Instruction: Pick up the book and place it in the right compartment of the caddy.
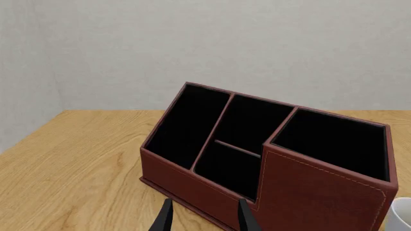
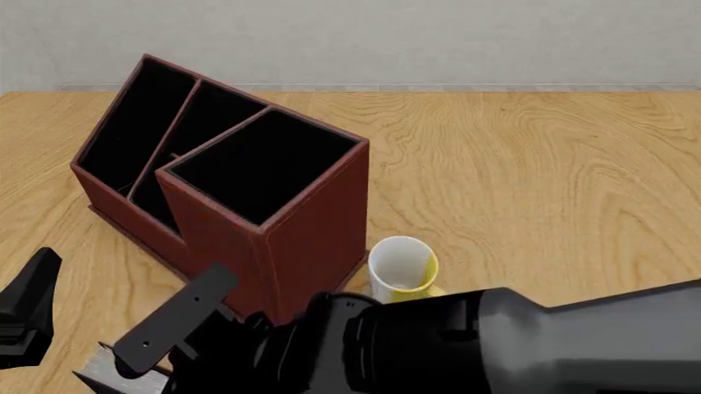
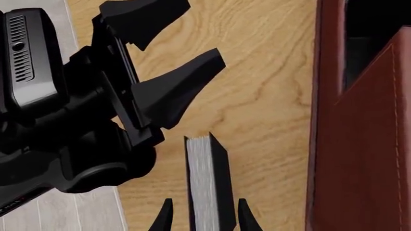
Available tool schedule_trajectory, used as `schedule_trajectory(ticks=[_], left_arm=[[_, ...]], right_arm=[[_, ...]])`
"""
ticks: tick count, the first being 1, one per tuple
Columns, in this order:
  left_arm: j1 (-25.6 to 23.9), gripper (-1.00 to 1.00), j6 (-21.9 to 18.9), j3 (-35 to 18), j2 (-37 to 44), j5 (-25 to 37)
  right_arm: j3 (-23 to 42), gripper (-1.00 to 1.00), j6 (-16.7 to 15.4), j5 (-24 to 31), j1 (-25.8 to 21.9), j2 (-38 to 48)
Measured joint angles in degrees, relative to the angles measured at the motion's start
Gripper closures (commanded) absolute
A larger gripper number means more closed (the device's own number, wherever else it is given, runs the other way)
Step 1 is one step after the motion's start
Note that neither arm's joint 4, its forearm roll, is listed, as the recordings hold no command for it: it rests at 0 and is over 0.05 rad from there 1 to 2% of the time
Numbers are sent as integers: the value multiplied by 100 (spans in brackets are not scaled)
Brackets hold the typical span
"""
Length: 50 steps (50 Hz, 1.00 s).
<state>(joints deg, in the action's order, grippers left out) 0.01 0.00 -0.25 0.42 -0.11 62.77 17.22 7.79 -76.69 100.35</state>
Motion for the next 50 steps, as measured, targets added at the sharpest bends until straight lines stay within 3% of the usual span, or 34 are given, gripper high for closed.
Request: schedule_trajectory(ticks=[19,20,50], left_arm=[[0,-100,0,0,0,0],[0,-100,0,0,0,0],[0,-100,0,0,0,0]], right_arm=[[-71,-100,63,-67,-6,77],[-73,100,64,-68,-7,78],[-117,100,-196,32,-152,-61]])
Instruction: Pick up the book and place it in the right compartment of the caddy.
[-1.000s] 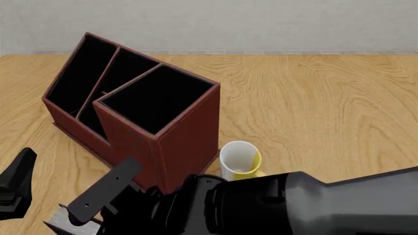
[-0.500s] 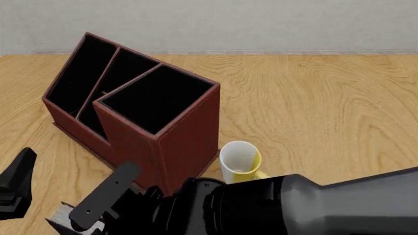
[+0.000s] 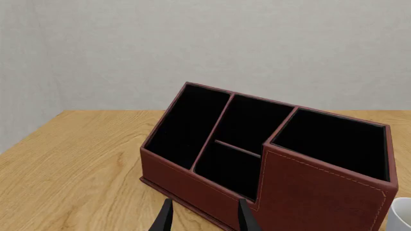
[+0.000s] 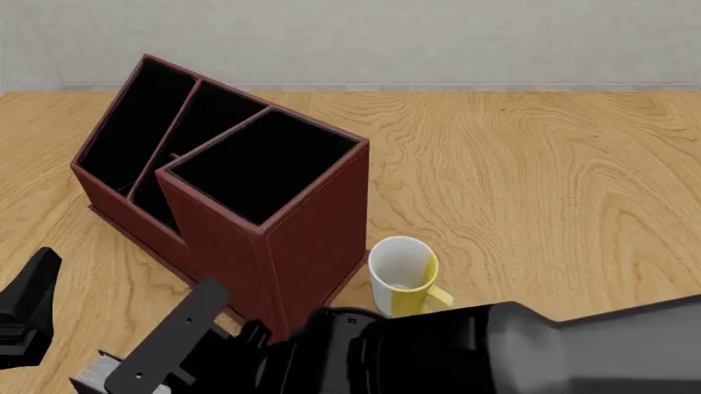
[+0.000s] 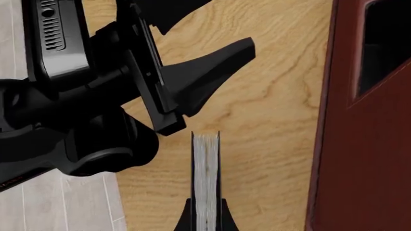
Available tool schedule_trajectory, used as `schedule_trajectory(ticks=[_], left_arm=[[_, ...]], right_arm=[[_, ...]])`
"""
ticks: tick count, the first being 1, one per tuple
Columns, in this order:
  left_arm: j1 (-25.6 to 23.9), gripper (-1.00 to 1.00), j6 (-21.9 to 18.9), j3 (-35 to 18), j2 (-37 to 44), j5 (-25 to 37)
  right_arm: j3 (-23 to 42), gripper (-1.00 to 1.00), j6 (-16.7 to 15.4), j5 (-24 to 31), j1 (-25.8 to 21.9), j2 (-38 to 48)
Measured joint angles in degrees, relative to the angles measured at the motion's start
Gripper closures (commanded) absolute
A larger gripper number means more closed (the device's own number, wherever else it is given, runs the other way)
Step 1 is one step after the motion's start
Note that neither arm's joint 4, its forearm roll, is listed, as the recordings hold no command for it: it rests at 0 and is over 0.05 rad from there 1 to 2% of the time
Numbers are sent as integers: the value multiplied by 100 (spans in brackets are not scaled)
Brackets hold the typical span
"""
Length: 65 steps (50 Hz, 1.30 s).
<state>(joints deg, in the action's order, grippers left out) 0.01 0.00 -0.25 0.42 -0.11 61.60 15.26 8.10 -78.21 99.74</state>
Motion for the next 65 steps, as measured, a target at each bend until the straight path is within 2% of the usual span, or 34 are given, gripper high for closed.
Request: schedule_trajectory(ticks=[43,65], left_arm=[[0,-100,0,0,0,0],[0,-100,0,0,0,0]], right_arm=[[-41,100,-418,670,148,-732],[325,100,-860,1317,452,-1155]])
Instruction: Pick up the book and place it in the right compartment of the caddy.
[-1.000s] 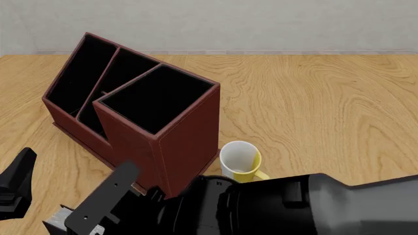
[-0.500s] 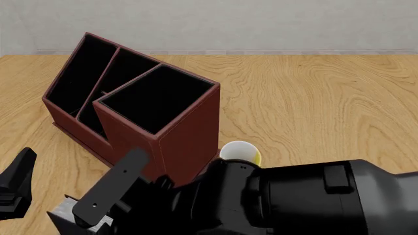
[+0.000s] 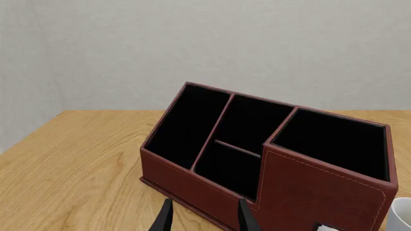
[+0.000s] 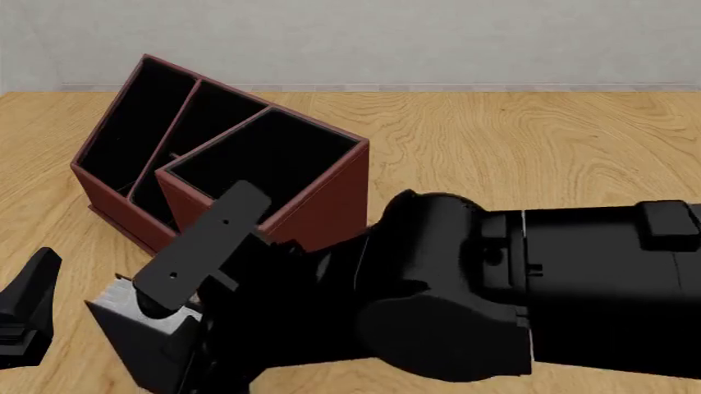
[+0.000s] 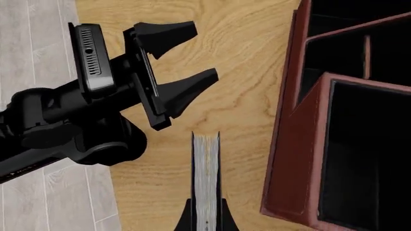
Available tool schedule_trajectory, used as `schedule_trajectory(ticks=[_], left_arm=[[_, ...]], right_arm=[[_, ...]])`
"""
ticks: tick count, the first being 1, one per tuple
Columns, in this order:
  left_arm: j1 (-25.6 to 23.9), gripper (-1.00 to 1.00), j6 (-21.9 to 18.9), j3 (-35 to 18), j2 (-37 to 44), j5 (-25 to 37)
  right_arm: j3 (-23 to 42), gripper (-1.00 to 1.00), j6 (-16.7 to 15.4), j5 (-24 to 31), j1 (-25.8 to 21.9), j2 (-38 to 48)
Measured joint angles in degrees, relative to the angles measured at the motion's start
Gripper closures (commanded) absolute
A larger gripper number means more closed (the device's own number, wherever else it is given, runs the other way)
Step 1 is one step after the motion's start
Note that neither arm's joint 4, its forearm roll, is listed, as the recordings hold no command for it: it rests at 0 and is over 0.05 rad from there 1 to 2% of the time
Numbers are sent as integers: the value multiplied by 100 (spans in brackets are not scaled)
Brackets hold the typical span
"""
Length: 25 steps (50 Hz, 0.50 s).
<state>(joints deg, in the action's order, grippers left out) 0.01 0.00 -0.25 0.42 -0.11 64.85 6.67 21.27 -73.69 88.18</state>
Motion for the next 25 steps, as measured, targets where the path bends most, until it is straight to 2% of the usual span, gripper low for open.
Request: schedule_trajectory(ticks=[25], left_arm=[[0,-100,0,0,0,0]], right_arm=[[1051,100,-518,1113,435,-321]])
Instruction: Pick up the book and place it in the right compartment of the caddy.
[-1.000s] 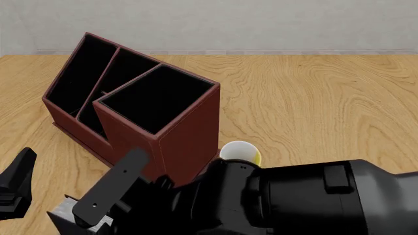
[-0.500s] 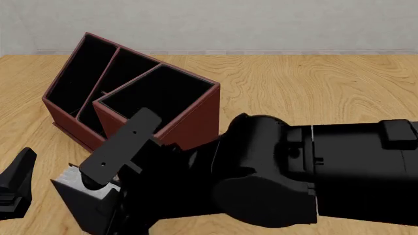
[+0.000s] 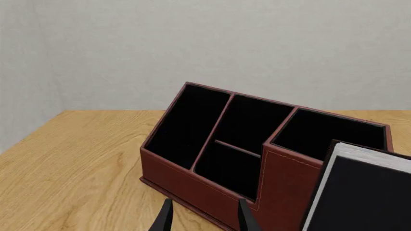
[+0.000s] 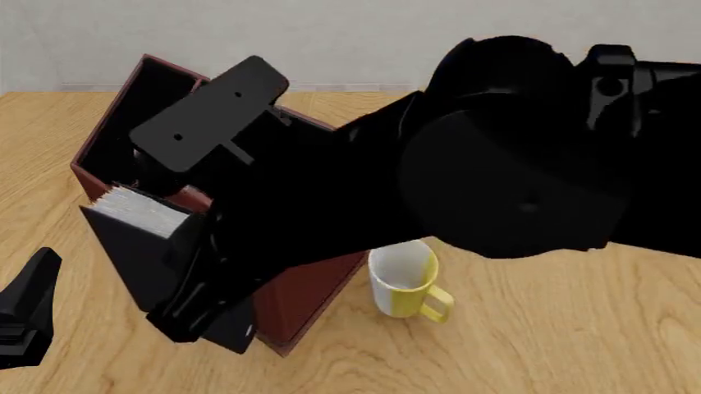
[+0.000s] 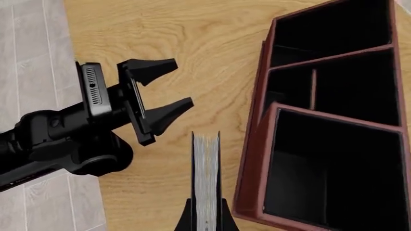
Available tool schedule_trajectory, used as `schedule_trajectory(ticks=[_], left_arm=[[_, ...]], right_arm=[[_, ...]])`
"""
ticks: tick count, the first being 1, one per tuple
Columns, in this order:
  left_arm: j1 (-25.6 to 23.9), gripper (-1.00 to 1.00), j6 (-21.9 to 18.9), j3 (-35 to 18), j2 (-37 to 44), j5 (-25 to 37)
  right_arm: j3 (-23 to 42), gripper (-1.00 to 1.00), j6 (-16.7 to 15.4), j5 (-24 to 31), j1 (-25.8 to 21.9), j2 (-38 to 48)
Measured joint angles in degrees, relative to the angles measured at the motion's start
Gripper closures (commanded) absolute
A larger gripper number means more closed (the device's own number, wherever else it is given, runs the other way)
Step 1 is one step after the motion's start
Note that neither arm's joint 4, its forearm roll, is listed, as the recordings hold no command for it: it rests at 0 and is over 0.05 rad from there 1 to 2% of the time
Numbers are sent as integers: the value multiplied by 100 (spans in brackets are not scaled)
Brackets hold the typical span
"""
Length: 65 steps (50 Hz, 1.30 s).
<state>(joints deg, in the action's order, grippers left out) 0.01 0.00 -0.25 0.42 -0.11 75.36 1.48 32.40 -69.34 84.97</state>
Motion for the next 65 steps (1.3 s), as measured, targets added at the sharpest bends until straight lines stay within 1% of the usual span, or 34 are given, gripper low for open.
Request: schedule_trajectory(ticks=[19,29,35,58,65], left_arm=[[0,-100,0,0,0,0],[0,-100,0,0,0,0],[0,-100,0,0,0,0],[0,-100,0,0,0,0],[0,-100,0,0,0,0]], right_arm=[[976,100,-120,752,202,-51],[1679,100,-37,1199,276,-8],[2095,100,-58,1446,349,31],[4045,100,-297,2565,903,560],[4800,100,-316,2974,1103,893]])
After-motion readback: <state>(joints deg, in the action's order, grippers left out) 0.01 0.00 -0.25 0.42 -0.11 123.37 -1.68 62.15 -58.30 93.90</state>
